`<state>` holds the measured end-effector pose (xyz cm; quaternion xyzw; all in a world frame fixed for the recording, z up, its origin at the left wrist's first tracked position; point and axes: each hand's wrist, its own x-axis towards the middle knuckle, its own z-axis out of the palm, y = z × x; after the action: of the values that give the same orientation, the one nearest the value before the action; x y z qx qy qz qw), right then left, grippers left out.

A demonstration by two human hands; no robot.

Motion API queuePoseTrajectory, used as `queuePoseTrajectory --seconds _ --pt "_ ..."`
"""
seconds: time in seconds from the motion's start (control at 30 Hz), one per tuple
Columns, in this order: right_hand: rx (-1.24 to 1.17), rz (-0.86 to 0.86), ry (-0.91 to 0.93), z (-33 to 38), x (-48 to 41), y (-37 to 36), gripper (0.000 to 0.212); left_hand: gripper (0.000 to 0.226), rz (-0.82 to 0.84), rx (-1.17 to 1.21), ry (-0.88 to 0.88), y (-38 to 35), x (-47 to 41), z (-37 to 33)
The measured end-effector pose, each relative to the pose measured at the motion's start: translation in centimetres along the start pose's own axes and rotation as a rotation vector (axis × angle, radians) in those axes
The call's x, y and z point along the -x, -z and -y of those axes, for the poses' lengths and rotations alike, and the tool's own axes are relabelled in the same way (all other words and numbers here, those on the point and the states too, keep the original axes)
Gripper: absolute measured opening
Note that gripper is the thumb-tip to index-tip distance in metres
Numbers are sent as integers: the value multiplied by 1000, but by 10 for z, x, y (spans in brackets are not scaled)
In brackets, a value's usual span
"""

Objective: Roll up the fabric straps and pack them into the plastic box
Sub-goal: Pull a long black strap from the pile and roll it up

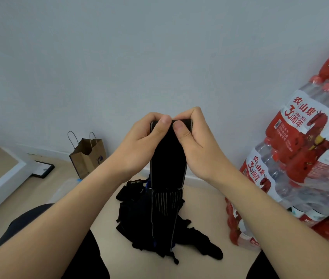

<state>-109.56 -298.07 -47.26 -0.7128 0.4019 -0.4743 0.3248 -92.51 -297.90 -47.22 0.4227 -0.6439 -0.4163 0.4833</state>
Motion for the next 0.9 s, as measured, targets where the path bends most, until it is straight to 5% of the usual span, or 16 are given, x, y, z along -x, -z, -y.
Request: queuePoseTrajectory --seconds 0.23,0.33,0.5,0.67,0.83,0.9 --pt "-70 -60 -108 1 -2 -6 29 27 49 174 6 2 -2 5" --pt "0 -46 -52 0 -2 -4 19 27 8 243 39 0 -2 4" --pt "-75 -76 -20 0 3 -10 21 37 -4 52 9 3 -4 3" --pt "-108 -73 -153 3 -2 -7 36 27 54 132 -14 6 -1 5" --pt "57 -68 26 1 1 -3 19 54 118 125 52 4 -1 2" --pt "7 -54 23 2 1 -4 16 46 92 73 26 6 -2 4"
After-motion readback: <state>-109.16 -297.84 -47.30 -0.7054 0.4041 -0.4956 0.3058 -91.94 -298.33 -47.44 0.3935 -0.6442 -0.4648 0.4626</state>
